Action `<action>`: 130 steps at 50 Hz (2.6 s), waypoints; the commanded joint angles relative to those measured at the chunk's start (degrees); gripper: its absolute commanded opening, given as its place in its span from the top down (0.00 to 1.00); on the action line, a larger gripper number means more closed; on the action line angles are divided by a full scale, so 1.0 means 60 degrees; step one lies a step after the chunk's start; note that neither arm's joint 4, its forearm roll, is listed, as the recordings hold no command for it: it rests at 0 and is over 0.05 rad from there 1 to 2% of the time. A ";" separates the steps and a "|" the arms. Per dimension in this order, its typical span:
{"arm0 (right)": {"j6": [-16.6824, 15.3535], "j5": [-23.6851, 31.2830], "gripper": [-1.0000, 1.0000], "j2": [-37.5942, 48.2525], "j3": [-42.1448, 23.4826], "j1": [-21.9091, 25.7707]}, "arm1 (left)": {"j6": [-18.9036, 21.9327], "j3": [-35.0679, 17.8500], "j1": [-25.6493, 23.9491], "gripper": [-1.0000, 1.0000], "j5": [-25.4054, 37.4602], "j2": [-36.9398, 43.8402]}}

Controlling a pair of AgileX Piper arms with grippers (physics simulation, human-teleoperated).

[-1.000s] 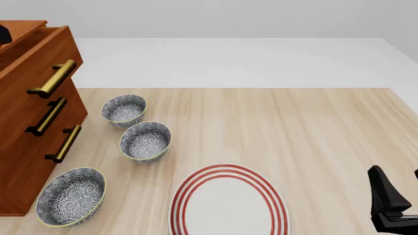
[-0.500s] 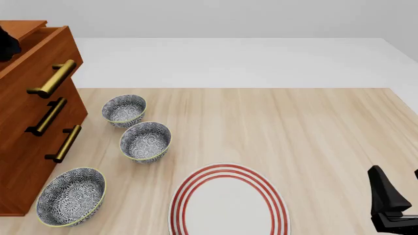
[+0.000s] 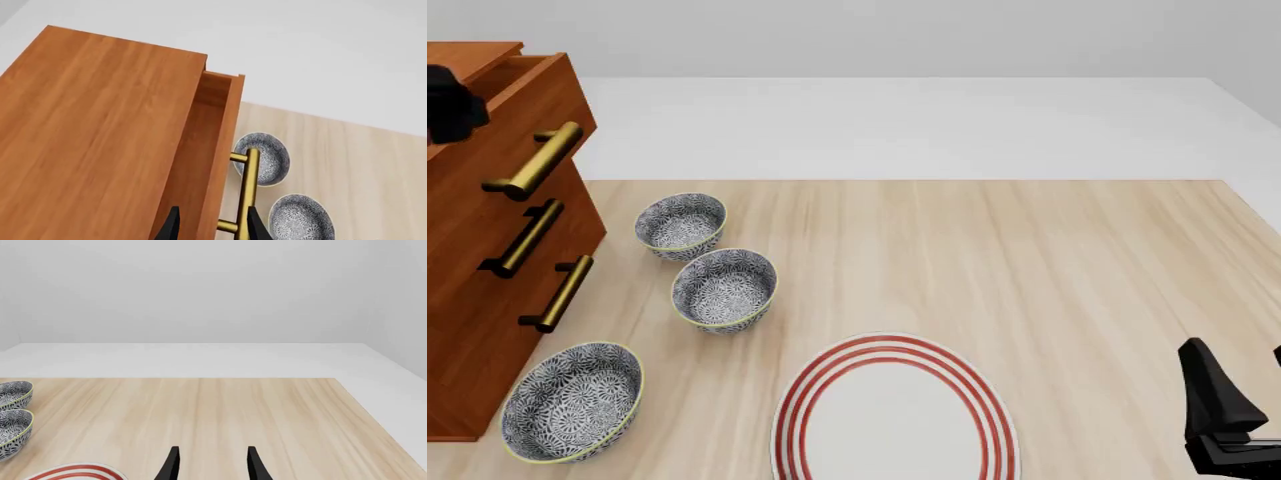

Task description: Open the top drawer of the cabinet.

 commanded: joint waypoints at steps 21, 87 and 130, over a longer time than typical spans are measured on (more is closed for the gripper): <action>-0.0004 0.0000 0.00 -0.0001 0.0000 0.0000 | 0.0022 0.0385 -0.0046 0.00 -0.0290 0.0227; -0.0001 0.0000 0.00 0.0001 0.0000 0.0001 | -0.0233 0.0863 -0.0774 0.00 -0.0606 0.1511; -0.0003 0.0000 0.00 0.0000 0.0000 -0.0001 | -0.0154 0.0519 -0.1789 0.00 0.0042 0.2011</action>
